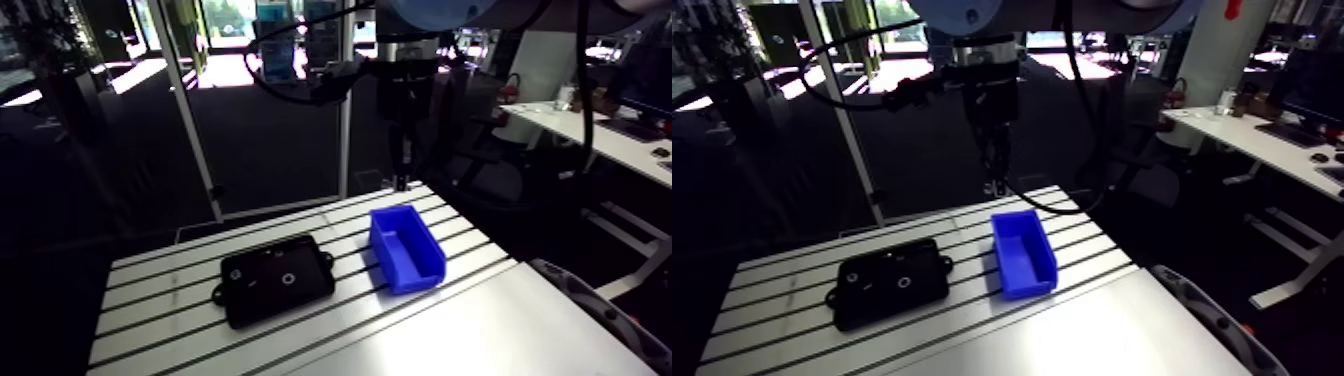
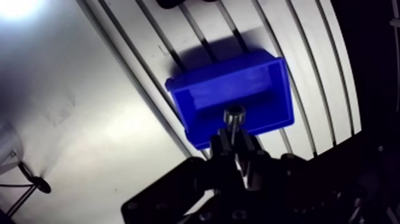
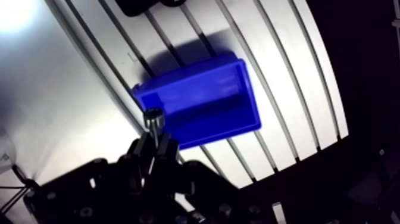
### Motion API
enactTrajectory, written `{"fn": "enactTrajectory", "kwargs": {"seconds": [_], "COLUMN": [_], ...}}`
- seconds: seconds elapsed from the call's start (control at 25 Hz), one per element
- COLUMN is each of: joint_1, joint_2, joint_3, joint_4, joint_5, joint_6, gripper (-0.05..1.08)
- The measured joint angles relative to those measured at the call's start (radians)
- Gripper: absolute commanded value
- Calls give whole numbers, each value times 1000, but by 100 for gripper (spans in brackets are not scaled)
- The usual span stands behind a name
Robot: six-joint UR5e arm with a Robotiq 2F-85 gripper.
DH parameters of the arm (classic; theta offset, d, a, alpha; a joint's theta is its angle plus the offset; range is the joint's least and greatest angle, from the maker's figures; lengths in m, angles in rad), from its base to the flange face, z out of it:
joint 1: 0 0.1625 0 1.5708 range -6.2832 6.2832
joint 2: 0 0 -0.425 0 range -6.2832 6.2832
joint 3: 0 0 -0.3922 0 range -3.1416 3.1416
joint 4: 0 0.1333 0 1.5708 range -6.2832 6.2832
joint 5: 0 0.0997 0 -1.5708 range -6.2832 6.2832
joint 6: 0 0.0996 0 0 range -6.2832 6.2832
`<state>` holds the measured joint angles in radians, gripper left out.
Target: Pick up the M10 bolt from the tray and put it into the blue bin.
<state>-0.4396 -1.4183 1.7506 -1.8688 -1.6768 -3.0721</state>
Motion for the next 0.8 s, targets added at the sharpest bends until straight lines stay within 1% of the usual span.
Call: {"fn": "enactTrajectory", "kwargs": {"seconds": [0.12, 0.24, 0.8], "joint_1": [-20, -31, -44], "joint_2": [7, 25, 154], "joint_3": [24, 39, 55], "joint_4": [-40, -67, -161], "joint_5": [-4, -4, -4], "joint_6": [-74, -113, -177], "gripper": [99, 99, 99]}}
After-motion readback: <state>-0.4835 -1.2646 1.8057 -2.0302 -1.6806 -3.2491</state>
